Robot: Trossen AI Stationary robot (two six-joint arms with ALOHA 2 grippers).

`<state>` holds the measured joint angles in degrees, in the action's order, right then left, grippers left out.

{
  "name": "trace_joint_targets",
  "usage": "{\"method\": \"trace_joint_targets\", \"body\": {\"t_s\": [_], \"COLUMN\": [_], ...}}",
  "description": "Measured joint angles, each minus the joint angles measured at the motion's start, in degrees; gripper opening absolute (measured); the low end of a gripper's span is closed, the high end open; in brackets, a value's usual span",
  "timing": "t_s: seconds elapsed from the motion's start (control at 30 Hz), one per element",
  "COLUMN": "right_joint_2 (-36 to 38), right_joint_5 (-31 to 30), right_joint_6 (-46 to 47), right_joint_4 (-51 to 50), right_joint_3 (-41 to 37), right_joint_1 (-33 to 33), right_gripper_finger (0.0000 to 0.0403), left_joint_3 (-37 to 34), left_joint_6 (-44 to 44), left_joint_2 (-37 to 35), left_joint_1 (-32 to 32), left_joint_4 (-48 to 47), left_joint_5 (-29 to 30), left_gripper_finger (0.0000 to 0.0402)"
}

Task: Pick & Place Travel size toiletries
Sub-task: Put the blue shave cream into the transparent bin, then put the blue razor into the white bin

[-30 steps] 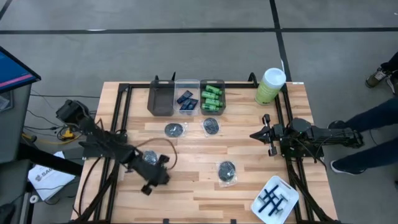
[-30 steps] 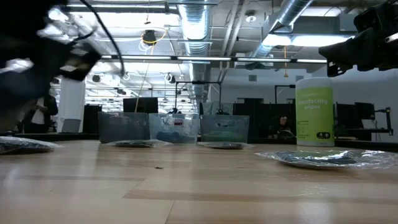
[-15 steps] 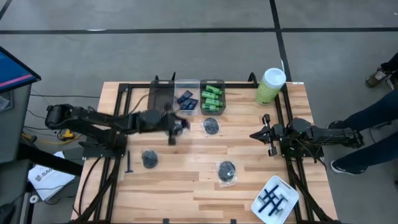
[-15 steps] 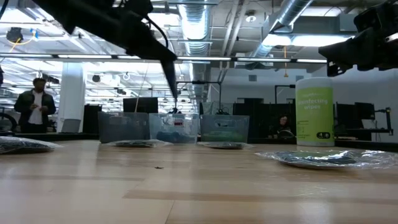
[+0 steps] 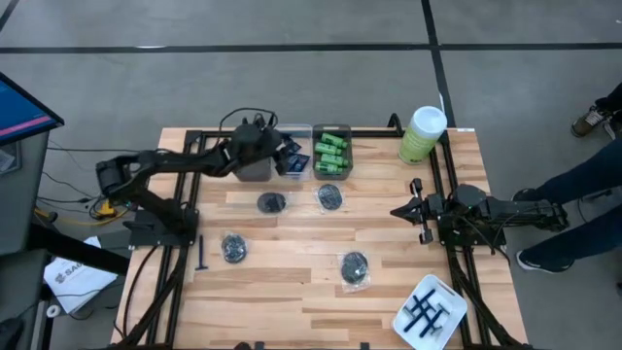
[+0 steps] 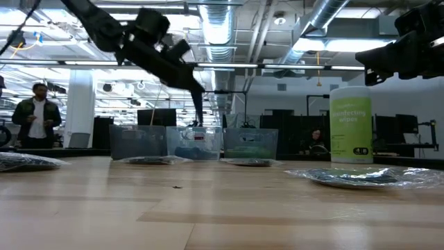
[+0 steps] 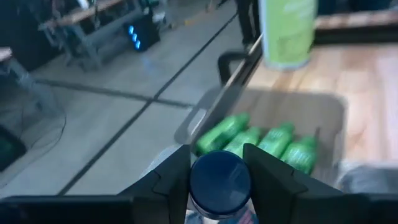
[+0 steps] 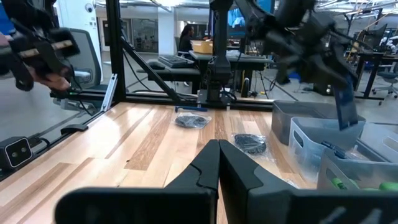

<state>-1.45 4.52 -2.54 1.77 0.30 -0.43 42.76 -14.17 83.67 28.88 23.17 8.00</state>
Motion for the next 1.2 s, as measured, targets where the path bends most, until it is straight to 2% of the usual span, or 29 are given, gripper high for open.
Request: {"method": "trace_joint_targets", "body": {"t_s": [0.17, 0.27, 0.47, 0.57, 0.67, 0.77, 0.9, 1.03, 1.2], "right_joint_2": [0.00, 0.02, 0.00, 0.01, 0.02, 0.00, 0.01, 0.01, 0.00], "right_joint_5": [-0.01, 0.00, 0.03, 0.01, 0.02, 0.01, 0.01, 0.01, 0.01], "right_joint_6": [-0.01, 0.00, -0.01, 0.00, -0.01, -0.01, 0.00, 0.01, -0.01], "right_joint_4": [-0.01, -0.01, -0.01, -0.02, -0.02, -0.01, -0.01, -0.01, -0.01], "right_joint_3": [0.00, 0.02, 0.00, 0.02, 0.02, 0.01, 0.01, 0.01, 0.01], "right_joint_1": [0.02, 0.02, 0.02, 0.02, 0.02, 0.02, 0.02, 0.02, 0.02], "right_gripper_finger": [0.0000, 0.0000, 0.0000, 0.0000, 0.0000, 0.0000, 0.0000, 0.0000, 0.0000], "left_joint_3": [1.30, 1.32, 1.38, 1.33, 1.34, 1.34, 1.34, 1.34, 1.32], "left_joint_6": [0.07, 0.07, 4.28, 5.81, 6.29, 12.38, 22.28, 32.18, 53.09], "left_joint_2": [4.40, 5.00, 2.77, -1.74, -7.97, -14.38, -20.86, -24.11, -24.52], "left_joint_1": [0.53, 0.49, 0.20, -1.64, -5.29, -9.71, -17.43, -26.04, -35.05], "left_joint_4": [0.31, 0.56, -0.61, -6.29, -15.54, -25.25, -37.56, -49.69, -69.02], "left_joint_5": [0.09, 0.09, -1.08, -0.95, 1.61, 4.65, 7.08, 8.26, 8.75], "left_gripper_finger": [0.0140, 0.0163, 0.0264, 0.0317, 0.0343, 0.0343, 0.0322, 0.0308, 0.0306]}}
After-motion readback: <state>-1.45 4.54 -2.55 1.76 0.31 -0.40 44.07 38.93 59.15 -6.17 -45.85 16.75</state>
